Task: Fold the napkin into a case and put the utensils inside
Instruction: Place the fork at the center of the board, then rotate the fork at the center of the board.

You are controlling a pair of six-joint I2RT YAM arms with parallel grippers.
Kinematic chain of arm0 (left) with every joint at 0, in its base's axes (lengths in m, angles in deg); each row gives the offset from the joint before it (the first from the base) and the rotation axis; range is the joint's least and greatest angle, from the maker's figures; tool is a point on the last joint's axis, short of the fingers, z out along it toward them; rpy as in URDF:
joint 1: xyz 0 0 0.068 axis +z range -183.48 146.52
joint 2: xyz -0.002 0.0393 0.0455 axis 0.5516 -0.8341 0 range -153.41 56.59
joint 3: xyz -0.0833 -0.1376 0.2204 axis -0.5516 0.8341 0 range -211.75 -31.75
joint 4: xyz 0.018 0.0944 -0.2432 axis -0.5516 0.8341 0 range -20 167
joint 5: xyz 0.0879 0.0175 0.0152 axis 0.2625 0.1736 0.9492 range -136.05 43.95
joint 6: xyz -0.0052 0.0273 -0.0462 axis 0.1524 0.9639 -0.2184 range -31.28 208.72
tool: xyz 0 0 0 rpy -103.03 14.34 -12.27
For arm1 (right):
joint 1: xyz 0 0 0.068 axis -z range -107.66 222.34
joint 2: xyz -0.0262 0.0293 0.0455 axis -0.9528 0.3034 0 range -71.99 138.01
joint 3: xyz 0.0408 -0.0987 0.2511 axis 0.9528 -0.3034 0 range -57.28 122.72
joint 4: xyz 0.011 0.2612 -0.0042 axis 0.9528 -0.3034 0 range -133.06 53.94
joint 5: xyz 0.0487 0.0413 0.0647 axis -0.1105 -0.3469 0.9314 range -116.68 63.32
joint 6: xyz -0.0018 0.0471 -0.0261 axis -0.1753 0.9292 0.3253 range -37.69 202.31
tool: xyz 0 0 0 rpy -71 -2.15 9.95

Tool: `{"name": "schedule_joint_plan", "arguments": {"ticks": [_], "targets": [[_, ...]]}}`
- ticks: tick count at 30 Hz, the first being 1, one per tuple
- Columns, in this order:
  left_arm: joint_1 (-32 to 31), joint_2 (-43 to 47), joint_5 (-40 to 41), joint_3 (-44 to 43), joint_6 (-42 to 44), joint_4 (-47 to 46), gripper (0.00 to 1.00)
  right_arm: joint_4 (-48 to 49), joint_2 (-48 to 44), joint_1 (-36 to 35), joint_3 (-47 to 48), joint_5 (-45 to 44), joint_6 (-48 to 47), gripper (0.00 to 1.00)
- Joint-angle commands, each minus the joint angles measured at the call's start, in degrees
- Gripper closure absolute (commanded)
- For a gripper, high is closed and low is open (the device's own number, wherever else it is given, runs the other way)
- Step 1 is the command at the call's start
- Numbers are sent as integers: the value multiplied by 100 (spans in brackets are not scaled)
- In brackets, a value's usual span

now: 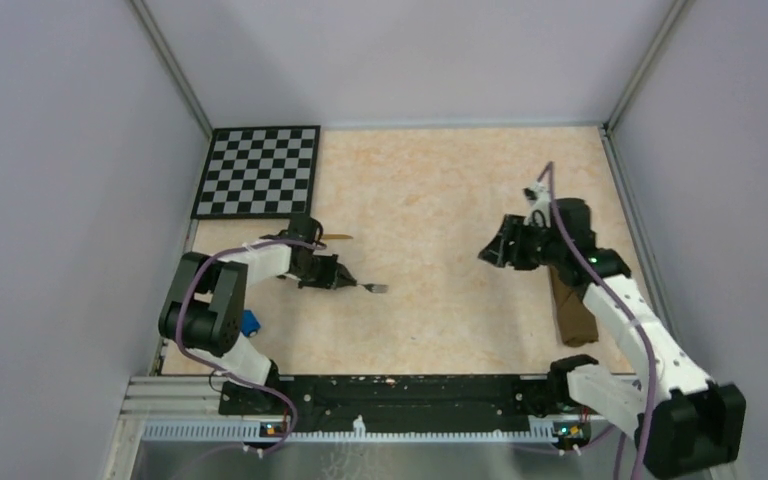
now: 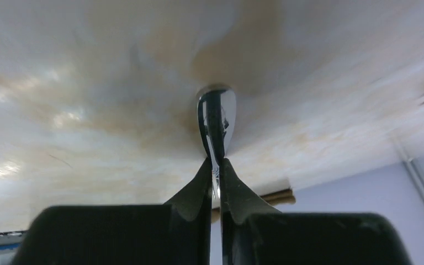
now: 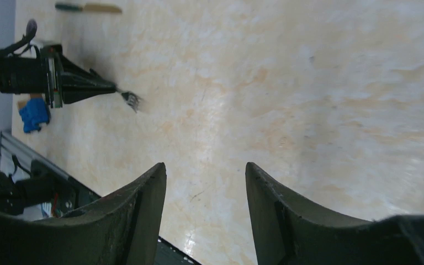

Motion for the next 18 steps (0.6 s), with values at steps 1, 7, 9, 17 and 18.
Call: {"name": "schedule_joint_plan", "arguments": {"ticks": [1, 7, 9, 17, 18], "targets": [[-875, 150, -431, 702, -1386, -1149, 84, 665, 813, -1288, -321, 98, 45, 46], [-1473, -26, -809, 219, -1342, -1186, 17, 3109, 1456, -2434, -1443, 260, 1821, 45], [-1555, 154, -764, 288, -1148, -1082, 13, 3862, 1598, -2684, -1824, 94, 2434, 45], [-1557, 1993, 838, 814, 1545, -806, 6, 5847, 3050, -3224, -2159, -141, 3826, 57], [-1531, 2111, 861, 870, 2177, -1050, 6, 6043, 3343, -3292, -2132, -169, 3878, 58]]}}
